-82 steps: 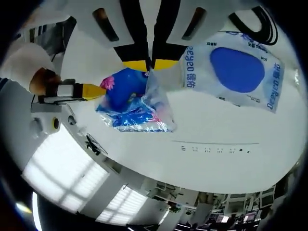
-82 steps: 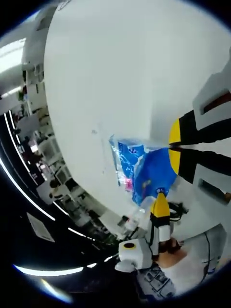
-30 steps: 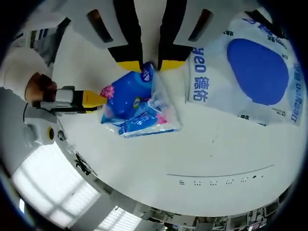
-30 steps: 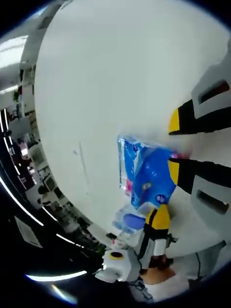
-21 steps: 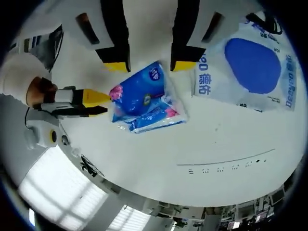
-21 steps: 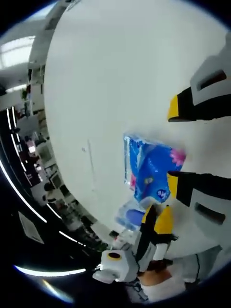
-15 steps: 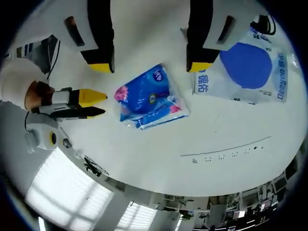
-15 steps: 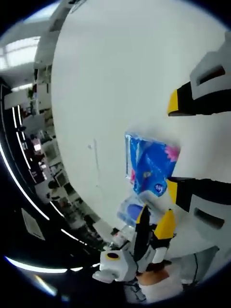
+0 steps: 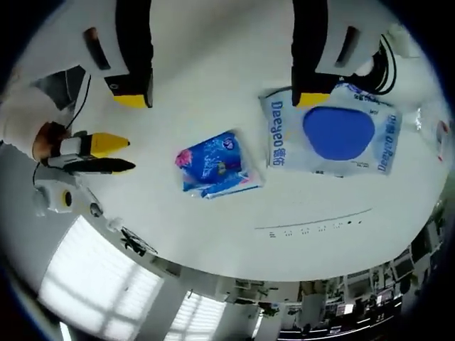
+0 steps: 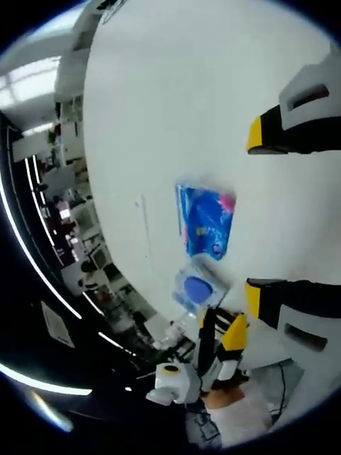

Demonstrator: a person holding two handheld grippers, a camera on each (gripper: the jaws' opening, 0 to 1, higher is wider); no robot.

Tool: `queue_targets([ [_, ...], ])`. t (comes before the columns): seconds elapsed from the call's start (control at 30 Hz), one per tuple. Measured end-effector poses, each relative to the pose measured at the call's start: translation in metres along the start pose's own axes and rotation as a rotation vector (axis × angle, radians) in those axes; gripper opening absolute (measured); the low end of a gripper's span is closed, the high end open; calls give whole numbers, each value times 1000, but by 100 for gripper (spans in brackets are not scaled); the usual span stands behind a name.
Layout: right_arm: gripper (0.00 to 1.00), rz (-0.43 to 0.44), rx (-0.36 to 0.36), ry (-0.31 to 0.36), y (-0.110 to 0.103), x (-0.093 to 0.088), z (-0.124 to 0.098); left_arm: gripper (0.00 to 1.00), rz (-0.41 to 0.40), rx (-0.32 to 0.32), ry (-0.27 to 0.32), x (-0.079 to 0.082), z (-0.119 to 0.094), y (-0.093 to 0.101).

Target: Arrange the tabletop items into an orderly group along one side of the table until the central work area is clear of visible clutter.

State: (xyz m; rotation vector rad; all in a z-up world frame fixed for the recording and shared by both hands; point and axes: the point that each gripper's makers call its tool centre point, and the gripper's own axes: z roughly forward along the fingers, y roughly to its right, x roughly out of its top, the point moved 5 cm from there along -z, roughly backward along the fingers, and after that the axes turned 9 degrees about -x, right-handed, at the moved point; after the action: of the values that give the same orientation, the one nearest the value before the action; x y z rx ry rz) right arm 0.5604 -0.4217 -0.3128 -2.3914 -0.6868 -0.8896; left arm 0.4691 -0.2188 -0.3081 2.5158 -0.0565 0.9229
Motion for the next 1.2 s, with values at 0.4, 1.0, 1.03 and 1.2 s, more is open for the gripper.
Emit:
queue_targets([
  [0.4, 84, 79, -3, 25, 5, -18, -32, 89, -3, 76, 64, -20, -49, -14],
  [1.0, 99, 214, -13, 74, 13, -15, -45, 92, -157, 174, 165, -39, -94, -38],
  [1.03, 99, 215, -4, 80, 13, -13, -45, 92, -165, 178, 166, -39, -95, -38],
  [1.2, 99, 234, 12, 81, 9, -10, -47, 93, -185, 200, 174, -43, -100, -42],
])
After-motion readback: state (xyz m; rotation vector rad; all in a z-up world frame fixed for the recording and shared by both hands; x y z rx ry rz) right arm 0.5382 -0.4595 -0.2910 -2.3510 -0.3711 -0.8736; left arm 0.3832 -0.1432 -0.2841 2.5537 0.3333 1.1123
